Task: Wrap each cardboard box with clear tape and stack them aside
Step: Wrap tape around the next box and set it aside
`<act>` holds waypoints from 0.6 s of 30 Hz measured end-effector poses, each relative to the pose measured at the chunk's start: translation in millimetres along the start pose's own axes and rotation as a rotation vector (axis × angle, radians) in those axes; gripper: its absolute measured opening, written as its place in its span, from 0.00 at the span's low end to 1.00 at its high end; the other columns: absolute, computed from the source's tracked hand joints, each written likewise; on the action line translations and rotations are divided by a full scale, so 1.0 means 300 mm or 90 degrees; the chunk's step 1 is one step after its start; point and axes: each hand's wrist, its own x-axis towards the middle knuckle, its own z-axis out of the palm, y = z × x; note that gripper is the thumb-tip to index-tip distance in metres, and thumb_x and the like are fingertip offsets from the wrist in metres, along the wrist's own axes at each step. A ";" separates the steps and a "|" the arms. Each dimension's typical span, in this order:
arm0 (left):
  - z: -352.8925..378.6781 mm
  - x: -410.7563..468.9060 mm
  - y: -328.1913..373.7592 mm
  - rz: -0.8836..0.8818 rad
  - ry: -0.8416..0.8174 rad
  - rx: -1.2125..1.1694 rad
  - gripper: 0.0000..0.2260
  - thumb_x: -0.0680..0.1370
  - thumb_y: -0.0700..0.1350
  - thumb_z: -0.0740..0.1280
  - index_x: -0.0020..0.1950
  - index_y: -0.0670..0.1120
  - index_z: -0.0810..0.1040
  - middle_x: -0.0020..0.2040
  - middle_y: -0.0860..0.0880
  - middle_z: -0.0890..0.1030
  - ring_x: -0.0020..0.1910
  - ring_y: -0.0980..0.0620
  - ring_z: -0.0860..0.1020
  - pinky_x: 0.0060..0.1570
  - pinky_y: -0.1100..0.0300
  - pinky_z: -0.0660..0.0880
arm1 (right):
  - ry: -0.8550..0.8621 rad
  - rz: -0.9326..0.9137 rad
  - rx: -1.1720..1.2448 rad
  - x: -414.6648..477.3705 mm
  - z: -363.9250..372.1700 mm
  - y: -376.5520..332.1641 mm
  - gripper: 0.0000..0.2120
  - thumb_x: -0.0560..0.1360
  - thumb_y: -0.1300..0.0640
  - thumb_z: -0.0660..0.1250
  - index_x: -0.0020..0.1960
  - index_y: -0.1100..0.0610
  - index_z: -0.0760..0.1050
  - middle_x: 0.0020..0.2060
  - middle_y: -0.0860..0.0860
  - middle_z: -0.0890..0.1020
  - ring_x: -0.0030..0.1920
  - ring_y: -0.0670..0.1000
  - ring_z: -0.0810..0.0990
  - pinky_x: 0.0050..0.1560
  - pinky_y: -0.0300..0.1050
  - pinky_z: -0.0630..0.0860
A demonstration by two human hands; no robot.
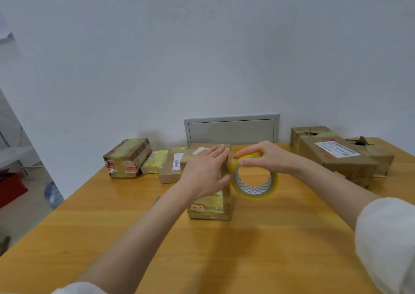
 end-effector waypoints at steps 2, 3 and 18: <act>-0.024 0.001 -0.014 0.000 -0.046 -0.041 0.31 0.78 0.56 0.62 0.78 0.52 0.53 0.79 0.52 0.54 0.77 0.53 0.53 0.73 0.58 0.53 | 0.008 -0.005 0.004 0.000 0.008 0.003 0.09 0.74 0.48 0.70 0.55 0.43 0.80 0.54 0.41 0.82 0.59 0.42 0.77 0.65 0.45 0.71; -0.041 0.010 -0.022 -0.001 -0.072 -0.066 0.32 0.77 0.55 0.64 0.78 0.53 0.54 0.79 0.52 0.54 0.76 0.53 0.55 0.73 0.56 0.55 | 0.009 -0.007 0.005 0.000 0.011 0.004 0.09 0.74 0.48 0.70 0.54 0.42 0.80 0.54 0.41 0.81 0.59 0.42 0.77 0.65 0.46 0.71; -0.119 0.140 -0.117 -0.088 -0.176 -0.425 0.42 0.67 0.46 0.78 0.75 0.56 0.59 0.66 0.53 0.70 0.62 0.54 0.73 0.59 0.58 0.72 | 0.139 0.007 0.128 -0.019 -0.144 -0.087 0.24 0.69 0.51 0.76 0.64 0.46 0.75 0.55 0.42 0.77 0.57 0.44 0.73 0.54 0.40 0.72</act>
